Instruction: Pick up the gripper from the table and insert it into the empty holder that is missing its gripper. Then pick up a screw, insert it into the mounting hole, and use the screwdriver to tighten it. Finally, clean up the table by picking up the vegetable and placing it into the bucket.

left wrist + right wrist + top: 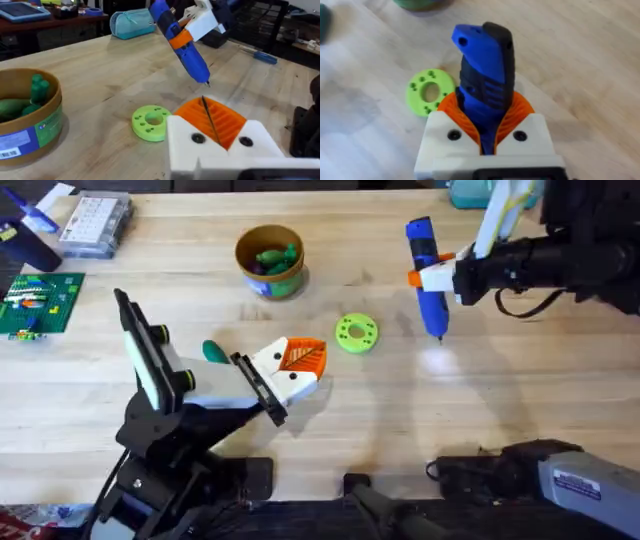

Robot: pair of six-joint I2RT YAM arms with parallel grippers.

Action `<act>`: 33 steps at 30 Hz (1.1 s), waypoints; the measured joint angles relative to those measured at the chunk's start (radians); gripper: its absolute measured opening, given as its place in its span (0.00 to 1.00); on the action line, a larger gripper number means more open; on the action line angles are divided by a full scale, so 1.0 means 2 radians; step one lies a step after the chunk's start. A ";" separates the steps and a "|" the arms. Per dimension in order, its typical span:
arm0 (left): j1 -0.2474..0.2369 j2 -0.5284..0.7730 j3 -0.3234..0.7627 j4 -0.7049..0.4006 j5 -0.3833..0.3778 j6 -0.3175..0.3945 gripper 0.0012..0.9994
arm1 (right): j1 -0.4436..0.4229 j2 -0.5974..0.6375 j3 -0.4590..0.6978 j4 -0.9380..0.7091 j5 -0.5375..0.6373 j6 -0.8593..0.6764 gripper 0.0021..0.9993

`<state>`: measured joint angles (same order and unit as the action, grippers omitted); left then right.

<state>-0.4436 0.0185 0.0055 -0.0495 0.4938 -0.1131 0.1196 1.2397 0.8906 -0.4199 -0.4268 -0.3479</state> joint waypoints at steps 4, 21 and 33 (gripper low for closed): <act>0.000 0.000 0.000 0.000 0.000 0.000 0.02 | 0.000 0.026 0.000 0.000 0.045 -0.057 0.09; 0.000 0.000 0.000 0.000 0.000 0.000 0.02 | 0.000 0.169 0.000 0.029 0.075 -0.322 0.09; 0.000 0.000 0.000 0.000 0.000 0.000 0.02 | -0.001 0.208 0.007 0.047 0.071 -0.365 0.74</act>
<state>-0.4438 0.0185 0.0055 -0.0497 0.4934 -0.1131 0.1186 1.6563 0.9054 -0.3254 -0.2840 -1.0784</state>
